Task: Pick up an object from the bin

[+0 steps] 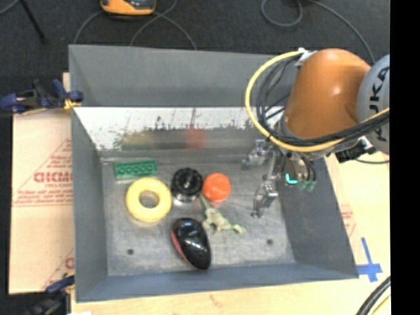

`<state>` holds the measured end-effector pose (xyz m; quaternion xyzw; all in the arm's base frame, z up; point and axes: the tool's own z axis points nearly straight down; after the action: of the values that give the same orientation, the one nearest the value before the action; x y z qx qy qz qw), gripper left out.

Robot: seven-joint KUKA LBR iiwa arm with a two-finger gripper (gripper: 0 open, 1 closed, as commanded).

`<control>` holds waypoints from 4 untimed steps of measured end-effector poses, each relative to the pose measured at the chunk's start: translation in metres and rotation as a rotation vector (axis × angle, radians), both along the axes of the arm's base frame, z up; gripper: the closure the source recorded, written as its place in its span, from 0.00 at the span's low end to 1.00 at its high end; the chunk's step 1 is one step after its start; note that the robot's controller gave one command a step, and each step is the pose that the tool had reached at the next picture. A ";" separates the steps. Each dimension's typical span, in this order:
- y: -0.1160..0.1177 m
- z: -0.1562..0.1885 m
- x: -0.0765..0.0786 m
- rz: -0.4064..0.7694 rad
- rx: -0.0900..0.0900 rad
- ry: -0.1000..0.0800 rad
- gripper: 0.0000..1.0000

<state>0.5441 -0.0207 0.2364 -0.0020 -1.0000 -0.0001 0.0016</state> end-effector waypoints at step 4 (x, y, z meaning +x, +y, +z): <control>0.017 -0.107 0.006 0.197 -0.001 -0.005 0.00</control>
Offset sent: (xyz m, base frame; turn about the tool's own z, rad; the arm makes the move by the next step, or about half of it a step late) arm 0.0191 -0.0004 -0.1589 -0.3955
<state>0.5500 -0.0038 0.1297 0.0965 -0.9953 0.0005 -0.0012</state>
